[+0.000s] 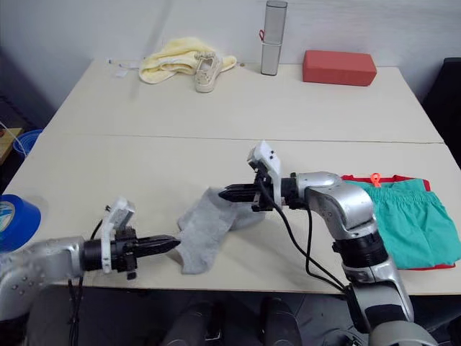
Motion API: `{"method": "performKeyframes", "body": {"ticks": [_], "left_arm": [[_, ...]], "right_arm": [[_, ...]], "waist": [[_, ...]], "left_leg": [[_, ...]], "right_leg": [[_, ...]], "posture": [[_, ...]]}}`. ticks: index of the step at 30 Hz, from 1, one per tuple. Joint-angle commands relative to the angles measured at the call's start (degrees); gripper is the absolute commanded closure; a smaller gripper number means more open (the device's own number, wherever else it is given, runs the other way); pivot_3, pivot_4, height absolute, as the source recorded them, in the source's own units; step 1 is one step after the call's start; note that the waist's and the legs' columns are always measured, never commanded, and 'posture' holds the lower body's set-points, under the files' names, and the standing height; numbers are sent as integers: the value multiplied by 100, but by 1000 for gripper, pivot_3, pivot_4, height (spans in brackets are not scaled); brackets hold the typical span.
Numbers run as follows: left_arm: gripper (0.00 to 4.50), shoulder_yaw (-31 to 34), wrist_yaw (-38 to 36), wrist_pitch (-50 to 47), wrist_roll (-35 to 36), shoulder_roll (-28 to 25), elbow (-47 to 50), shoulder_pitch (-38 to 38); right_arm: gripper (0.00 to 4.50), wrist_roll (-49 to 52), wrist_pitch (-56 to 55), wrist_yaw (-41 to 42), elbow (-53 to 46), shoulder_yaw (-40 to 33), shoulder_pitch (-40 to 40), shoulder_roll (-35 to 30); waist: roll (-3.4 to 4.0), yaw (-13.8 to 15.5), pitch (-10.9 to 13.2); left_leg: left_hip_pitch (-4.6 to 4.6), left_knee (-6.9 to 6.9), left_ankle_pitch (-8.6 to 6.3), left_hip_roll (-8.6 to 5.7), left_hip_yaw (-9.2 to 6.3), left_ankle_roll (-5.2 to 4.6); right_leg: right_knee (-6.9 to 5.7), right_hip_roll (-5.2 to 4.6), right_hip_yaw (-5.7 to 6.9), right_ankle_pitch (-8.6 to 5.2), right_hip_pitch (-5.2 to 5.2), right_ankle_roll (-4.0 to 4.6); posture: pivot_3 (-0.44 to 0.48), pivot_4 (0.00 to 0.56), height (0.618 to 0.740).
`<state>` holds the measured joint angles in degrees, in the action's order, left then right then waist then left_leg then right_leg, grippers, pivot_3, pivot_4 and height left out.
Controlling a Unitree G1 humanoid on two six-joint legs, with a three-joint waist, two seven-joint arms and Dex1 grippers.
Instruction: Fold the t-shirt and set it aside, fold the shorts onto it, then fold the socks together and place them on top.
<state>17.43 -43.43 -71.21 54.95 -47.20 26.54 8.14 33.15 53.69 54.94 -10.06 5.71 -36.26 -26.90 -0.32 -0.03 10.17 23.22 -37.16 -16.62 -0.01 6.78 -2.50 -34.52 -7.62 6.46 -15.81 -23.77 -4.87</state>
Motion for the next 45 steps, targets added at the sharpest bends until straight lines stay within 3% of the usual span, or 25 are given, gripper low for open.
{"method": "performKeyframes", "body": {"ticks": [1,6,13,18,35,44,45], "left_arm": [[4500,-413,-676,75,-43,-511,-508,491],[4500,-1575,-1429,214,-658,-1050,-1623,1708],[4500,-2904,-2061,729,-1700,-806,-2845,3125],[4500,-3392,-2369,938,-2194,-450,-3471,3676],[4500,-3486,-2570,2118,-3376,559,-4867,4308],[4500,-3337,-2577,2304,-3605,697,-4964,4232],[4281,-3281,-2484,2326,-3629,707,-4961,4206]], "right_arm": [[4460,238,281,-460,-462,-368,181,-8],[4460,455,757,-1275,-917,-783,612,133],[4460,677,891,-2028,-1564,-1105,1351,337],[4460,680,739,-2339,-1800,-1161,1716,392],[4460,458,110,-2750,-1870,-933,2494,414],[4460,342,-149,-2850,-1696,-921,2600,538],[4267,330,-345,-2771,-1677,-927,2595,585]], "waist": [[1,-16,0],[3,-29,3],[0,-18,5],[-5,-21,8],[-15,-9,14],[-16,-11,14],[-16,-11,14]], "left_leg": [[-2,5,0,-1,2,0],[3,19,0,1,9,4],[10,12,4,0,15,1],[10,6,16,1,21,-19],[12,-10,32,1,21,-49],[12,-14,34,1,20,-52],[12,-14,34,1,20,-52]], "right_leg": [[1,0,-3,0,0,0],[1,8,-5,-2,-14,3],[-5,11,-3,-2,-17,4],[-23,15,-6,-3,-18,3],[-51,16,-3,-2,-15,1],[-56,18,-1,-1,-14,-1],[-57,17,-1,-1,-13,-1]], "posture": [[0,150,740],[0,150,740],[0,150,740],[0,150,740],[0,150,740],[0,150,740],[0,150,740]]}}
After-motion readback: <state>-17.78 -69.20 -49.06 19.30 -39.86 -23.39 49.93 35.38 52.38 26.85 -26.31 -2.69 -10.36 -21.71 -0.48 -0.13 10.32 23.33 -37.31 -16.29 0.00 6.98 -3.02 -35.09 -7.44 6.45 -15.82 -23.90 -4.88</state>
